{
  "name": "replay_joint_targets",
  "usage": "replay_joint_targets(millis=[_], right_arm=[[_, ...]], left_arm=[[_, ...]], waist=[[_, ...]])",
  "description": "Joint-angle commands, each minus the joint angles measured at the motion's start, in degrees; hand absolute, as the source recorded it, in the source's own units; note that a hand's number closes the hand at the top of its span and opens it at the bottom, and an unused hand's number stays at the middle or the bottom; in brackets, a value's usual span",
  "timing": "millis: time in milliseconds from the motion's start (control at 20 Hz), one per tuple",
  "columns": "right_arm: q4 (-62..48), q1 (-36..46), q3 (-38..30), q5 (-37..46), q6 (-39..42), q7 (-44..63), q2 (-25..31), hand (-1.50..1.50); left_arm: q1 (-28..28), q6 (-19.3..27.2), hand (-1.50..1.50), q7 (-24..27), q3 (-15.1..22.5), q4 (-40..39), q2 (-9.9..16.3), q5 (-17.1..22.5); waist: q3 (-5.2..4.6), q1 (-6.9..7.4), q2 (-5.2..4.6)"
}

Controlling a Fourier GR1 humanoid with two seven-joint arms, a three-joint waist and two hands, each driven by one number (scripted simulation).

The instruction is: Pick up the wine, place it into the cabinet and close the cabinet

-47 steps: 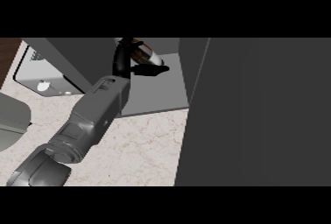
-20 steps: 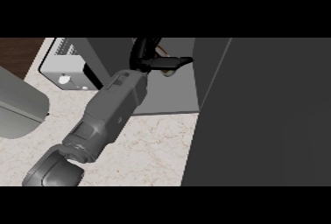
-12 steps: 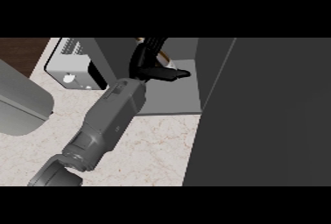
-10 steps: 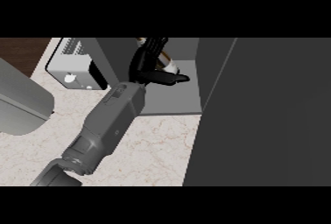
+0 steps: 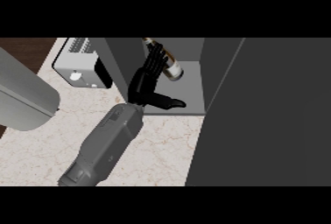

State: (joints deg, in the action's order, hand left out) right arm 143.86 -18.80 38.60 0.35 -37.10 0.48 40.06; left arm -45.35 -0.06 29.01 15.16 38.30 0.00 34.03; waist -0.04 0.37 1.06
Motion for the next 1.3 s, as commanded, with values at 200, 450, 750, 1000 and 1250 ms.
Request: replay_joint_targets(millis=[200, 450, 750, 1000, 1250], right_arm=[[13.29, -4.07, 0.67, -0.64, 0.12, 4.27, 3.47, -1.50], [13.70, -4.57, 0.00, -0.55, -1.08, 4.59, 4.13, -1.50], [11.36, -3.92, -0.54, -0.16, 1.26, 3.65, 6.33, -1.50], [13.65, -4.84, 0.52, -2.65, 4.54, 2.79, 9.61, -1.50], [11.80, -2.65, 6.43, -4.24, 10.99, 2.06, 10.86, -1.50]], left_arm=[[15.42, 2.45, -1.50, -1.26, 5.84, 15.46, 0.84, -1.64], [25.26, 2.89, -1.50, -5.38, 7.51, 28.67, 4.43, -0.27], [33.09, 2.08, -1.50, -7.71, 7.48, 39.89, 6.93, 1.32], [40.02, -2.60, -1.50, -4.87, 5.63, 42.30, 11.76, 2.45], [42.45, -3.58, -1.50, -2.57, 3.20, 43.95, 14.36, 2.26]], waist=[[0.00, 0.04, -0.16], [-0.01, 0.33, -0.07], [0.03, -0.37, -0.59], [0.02, -0.72, -0.60], [-0.03, -0.20, -0.66]])
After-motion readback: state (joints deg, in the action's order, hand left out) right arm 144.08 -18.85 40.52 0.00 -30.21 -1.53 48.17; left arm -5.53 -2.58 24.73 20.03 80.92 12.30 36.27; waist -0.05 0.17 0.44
